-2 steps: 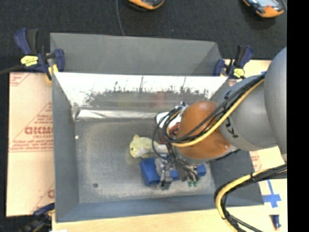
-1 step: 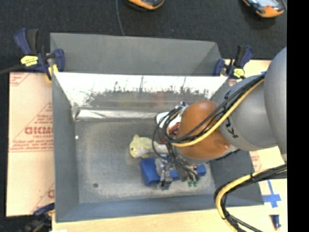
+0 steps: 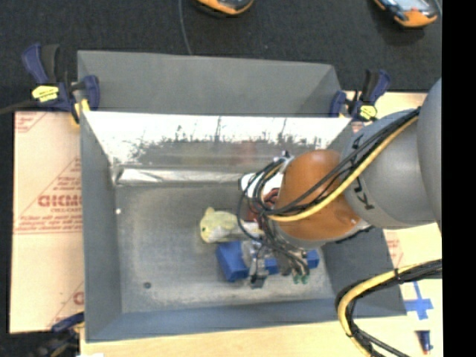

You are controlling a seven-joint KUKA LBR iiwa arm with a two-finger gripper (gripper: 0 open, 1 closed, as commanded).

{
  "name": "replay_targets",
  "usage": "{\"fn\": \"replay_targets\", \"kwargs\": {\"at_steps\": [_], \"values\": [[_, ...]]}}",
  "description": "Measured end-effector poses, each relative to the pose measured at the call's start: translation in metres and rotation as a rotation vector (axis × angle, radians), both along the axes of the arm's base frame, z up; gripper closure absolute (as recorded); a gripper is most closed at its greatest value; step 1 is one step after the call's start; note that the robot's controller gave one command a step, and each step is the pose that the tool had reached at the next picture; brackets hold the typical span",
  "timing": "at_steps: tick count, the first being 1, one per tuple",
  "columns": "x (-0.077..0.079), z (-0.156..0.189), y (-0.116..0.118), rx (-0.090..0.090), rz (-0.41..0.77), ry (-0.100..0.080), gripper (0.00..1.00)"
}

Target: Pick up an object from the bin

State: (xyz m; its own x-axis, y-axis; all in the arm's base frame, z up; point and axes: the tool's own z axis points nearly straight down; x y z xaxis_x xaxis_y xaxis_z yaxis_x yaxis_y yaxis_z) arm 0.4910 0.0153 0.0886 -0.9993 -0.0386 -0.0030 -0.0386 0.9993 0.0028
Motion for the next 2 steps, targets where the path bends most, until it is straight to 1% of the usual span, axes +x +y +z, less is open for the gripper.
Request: {"fn": "replay_targets", "kwargs": {"at_steps": [1, 2], "values": [[-0.001, 0.049, -0.001, -0.001, -0.004, 0.005, 1.0], [-0.001, 0.079, -0.002, -0.002, -0.008, 0.004, 1.0]]}}
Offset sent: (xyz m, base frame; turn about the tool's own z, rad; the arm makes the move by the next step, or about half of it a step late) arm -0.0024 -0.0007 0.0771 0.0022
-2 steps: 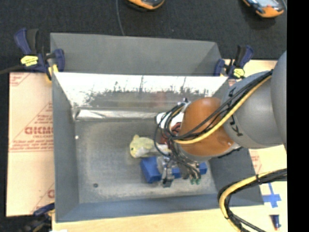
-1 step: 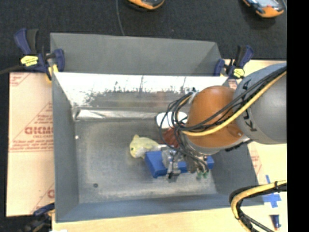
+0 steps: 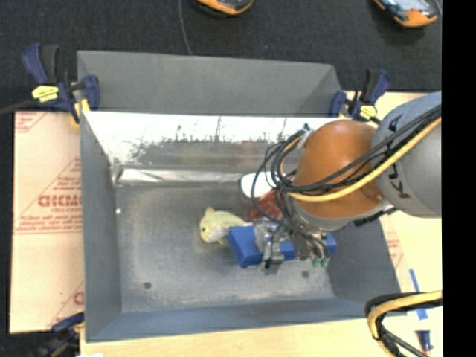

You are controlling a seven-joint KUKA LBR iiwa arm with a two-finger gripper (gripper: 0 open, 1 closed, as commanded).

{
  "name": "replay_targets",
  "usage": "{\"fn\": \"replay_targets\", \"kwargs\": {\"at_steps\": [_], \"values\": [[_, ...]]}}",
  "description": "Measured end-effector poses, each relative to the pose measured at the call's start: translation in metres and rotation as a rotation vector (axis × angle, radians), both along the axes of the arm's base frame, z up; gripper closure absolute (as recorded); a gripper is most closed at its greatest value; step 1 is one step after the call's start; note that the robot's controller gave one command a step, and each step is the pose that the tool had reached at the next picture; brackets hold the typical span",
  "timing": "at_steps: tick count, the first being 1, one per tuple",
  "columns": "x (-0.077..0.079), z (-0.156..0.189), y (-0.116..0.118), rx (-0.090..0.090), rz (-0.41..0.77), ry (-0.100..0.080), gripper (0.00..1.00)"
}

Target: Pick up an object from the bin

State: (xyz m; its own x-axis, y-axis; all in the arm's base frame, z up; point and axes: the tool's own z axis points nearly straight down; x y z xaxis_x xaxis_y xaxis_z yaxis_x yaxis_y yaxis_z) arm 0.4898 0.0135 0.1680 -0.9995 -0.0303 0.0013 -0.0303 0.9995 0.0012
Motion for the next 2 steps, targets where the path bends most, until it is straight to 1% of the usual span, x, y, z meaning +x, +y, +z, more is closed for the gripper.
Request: {"fn": "replay_targets", "kwargs": {"at_steps": [1, 2], "values": [[0.0, 0.0, 0.0, 0.001, -0.001, 0.0, 1.0], [-0.001, 0.04, -0.001, 0.0, -0.005, 0.008, 1.0]]}}
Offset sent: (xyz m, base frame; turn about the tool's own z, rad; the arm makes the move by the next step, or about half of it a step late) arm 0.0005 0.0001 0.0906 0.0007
